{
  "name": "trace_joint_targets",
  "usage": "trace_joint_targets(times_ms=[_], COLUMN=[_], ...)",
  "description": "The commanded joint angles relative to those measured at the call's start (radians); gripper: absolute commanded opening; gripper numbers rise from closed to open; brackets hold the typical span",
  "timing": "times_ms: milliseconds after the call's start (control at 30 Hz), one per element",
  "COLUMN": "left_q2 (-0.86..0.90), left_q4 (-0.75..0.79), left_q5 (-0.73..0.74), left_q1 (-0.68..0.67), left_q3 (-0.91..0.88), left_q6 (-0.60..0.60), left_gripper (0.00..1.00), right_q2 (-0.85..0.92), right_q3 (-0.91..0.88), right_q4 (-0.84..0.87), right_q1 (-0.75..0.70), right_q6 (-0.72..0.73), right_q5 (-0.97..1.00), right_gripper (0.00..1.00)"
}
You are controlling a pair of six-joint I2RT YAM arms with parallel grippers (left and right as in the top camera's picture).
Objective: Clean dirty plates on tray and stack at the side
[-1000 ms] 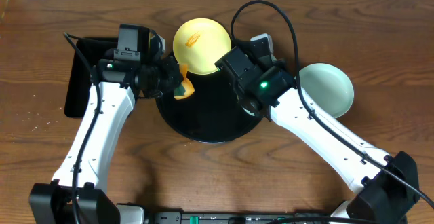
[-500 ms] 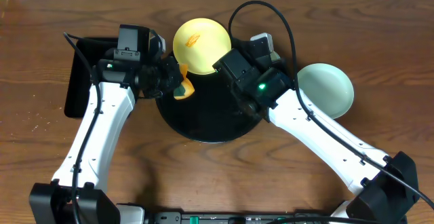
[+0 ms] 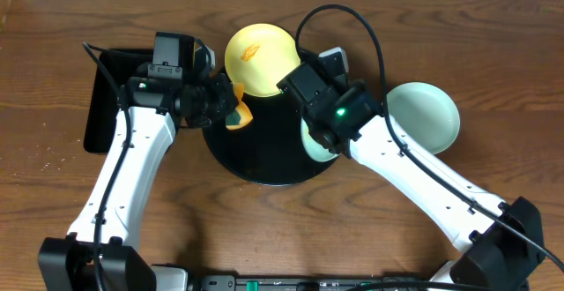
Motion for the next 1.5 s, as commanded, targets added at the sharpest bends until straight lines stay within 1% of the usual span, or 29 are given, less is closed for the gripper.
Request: trace_joint_targets(times_ms=[0, 200, 500, 633, 733, 800, 833, 900, 933, 967, 1033, 1300, 1433, 1467], left_q2=[-0.004, -0.004, -0.004, -0.004, -0.004, -0.004, -0.004, -0.004, -0.004, -0.004, -0.004, -0.004, -0.004, -0.004], left_q4=[-0.003, -0.003, -0.003, -0.003, -0.002, -0.002, -0.002, -0.002, -0.002, -0.002, -0.003, -0.006, -0.006, -0.006], left_q5=[-0.005, -0.006, -0.005, -0.005, -0.005, -0.005, -0.005, -0.005, -0.005, -0.005, -0.005, -0.005, -0.006, -0.006], left_q1=[0.002, 0.002, 0.002, 0.002, 0.002, 0.002, 0.002, 0.002, 0.002, 0.002, 0.002, 0.002, 0.002, 0.002], left_q3=[-0.004, -0.004, -0.004, -0.004, -0.004, -0.004, -0.004, -0.004, -0.004, -0.004, -0.004, -0.004, -0.004, -0.004], left_q6=[0.01, 0.021, 0.021, 0.021, 0.021, 0.021, 0.021, 0.021, 0.021, 0.021, 0.021, 0.021, 0.021, 0.021], left_gripper=[0.07, 0.07, 0.07, 0.07, 0.08, 0.07, 0.07, 0.07, 0.07, 0.07, 0.08, 0.07, 0.08, 0.08], right_q2=[-0.019, -0.019, -0.019, -0.019, -0.013, 0.002, 0.012, 0.042, 0.062, 0.08, 0.119, 0.242, 0.271, 0.28], right_q3=[0.0, 0.0, 0.0, 0.0, -0.003, -0.006, -0.01, -0.011, -0.012, -0.012, -0.012, -0.012, -0.012, -0.013], right_q4=[0.003, 0.02, 0.053, 0.047, 0.024, 0.01, 0.005, -0.009, -0.019, -0.027, -0.043, -0.087, -0.08, -0.075], right_q1=[-0.031, -0.093, -0.267, -0.35, -0.397, -0.417, -0.422, -0.423, -0.423, -0.423, -0.423, -0.424, -0.423, -0.423], right_q6=[0.033, 0.023, -0.086, -0.108, -0.107, -0.106, -0.101, -0.09, -0.087, -0.08, -0.069, -0.02, -0.019, -0.02], right_q5=[-0.132, -0.296, -0.707, -0.813, -0.843, -0.858, -0.871, -0.88, -0.884, -0.887, -0.89, -0.878, -0.878, -0.878], right_gripper=[0.01, 0.01, 0.01, 0.01, 0.02, 0.17, 0.3, 0.48, 0.55, 0.59, 0.6, 0.58, 0.61, 0.63])
